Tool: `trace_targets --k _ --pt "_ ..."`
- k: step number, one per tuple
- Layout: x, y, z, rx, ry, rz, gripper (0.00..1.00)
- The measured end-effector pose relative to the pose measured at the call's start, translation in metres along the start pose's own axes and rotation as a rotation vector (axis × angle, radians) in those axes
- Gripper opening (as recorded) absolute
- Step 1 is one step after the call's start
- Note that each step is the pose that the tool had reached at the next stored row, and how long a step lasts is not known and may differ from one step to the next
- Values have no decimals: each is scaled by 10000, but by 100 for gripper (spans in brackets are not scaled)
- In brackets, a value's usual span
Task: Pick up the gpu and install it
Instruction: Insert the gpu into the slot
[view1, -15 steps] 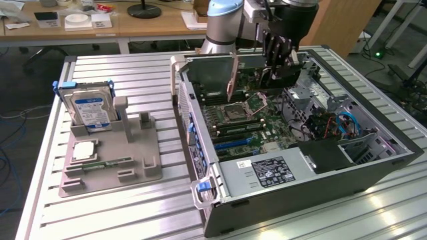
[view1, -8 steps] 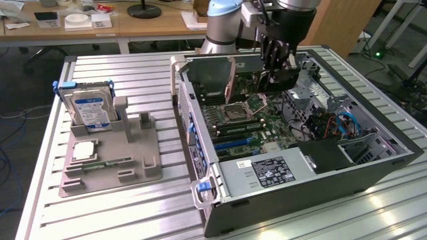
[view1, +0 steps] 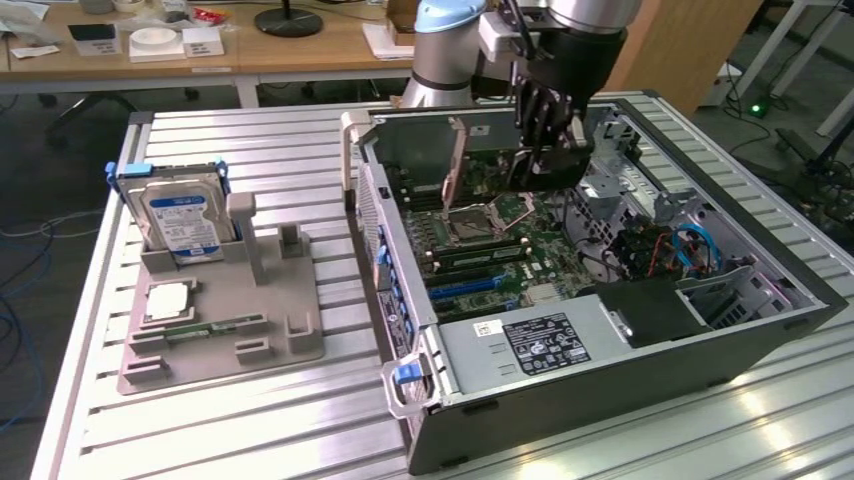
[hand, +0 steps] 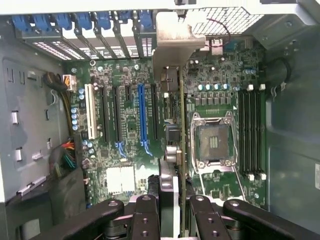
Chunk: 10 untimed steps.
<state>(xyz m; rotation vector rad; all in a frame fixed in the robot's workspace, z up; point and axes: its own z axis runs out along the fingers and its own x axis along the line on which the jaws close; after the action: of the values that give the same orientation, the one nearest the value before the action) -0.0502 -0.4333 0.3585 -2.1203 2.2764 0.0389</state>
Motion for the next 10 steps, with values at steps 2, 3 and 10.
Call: trace_targets --k 2,3,10 --pt "23 -1 31 -51 5 -26 28" --pt "34 -2 43 -70 6 -42 28" --pt "43 25 113 -103 8 -478 28"
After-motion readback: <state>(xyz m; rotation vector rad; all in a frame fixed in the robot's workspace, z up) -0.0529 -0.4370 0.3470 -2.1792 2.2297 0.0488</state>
